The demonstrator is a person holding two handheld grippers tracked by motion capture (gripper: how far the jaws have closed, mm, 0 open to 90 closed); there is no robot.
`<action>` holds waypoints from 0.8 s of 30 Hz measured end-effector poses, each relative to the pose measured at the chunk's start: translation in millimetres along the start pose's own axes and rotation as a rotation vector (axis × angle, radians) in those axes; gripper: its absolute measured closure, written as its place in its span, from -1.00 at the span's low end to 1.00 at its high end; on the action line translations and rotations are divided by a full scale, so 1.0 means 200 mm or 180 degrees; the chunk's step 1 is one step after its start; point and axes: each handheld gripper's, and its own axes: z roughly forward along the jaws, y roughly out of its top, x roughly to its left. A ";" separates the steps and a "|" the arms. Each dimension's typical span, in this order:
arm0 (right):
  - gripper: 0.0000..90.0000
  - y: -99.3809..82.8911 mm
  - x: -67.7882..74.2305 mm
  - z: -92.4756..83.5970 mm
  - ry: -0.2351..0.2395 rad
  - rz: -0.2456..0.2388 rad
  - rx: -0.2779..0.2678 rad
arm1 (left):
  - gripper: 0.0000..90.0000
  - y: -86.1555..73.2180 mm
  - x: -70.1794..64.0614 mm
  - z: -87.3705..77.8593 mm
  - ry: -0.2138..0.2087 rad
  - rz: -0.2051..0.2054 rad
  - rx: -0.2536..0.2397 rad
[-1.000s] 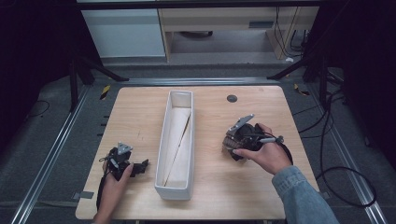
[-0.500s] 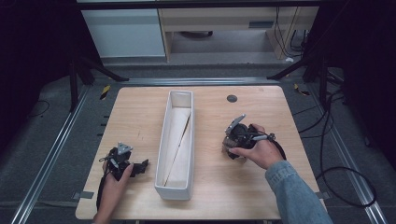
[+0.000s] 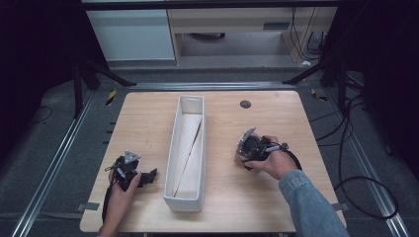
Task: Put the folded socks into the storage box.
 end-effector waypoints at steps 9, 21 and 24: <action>0.02 0.03 -0.03 -0.13 0.0005 0.0028 -0.0132 | -1.00 0.00 0.00 0.00 0.0000 0.0000 0.0000; 0.04 0.13 0.01 -0.33 0.0075 -0.0094 -0.0319 | -1.00 0.00 0.00 0.00 0.0001 -0.0002 -0.0002; 0.04 0.17 0.03 -0.39 0.0066 -0.0148 -0.0377 | -1.00 0.00 0.00 0.00 0.0001 -0.0002 -0.0002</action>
